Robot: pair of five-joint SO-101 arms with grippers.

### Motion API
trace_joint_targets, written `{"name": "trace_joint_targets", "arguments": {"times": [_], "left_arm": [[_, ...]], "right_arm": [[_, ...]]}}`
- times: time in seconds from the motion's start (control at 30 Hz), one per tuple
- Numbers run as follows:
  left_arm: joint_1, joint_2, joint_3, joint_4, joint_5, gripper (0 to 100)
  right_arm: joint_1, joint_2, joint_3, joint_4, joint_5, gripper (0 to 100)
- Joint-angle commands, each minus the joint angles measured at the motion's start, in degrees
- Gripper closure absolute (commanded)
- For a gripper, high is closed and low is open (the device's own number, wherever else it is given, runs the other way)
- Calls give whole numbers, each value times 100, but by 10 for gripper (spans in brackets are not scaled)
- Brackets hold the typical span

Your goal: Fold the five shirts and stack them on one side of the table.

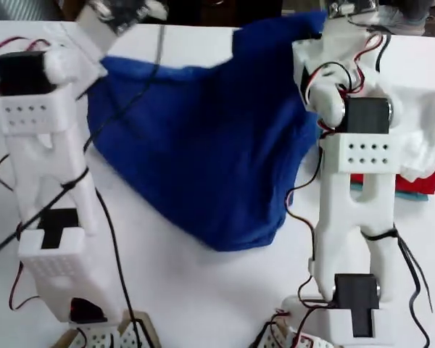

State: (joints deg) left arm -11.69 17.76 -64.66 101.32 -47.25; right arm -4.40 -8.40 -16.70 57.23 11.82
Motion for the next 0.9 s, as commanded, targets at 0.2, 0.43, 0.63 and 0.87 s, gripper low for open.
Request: {"name": "trace_joint_targets", "arguments": {"times": [0.2, 0.43, 0.63, 0.87], "left_arm": [[-343, -422, -1033, 97, 273, 976], [-387, -2066, 1182, 105, 413, 976], [-396, -3974, 3160, 62, 387, 976], [-607, -5248, 4233, 62, 396, 976]], "right_arm": [[-321, -22, -2180, 532, 677, 978], [-312, -40, -3736, 1323, 686, 978], [-295, -75, -4774, 2018, 686, 978], [-330, -75, -5820, 2686, 686, 978]]}}
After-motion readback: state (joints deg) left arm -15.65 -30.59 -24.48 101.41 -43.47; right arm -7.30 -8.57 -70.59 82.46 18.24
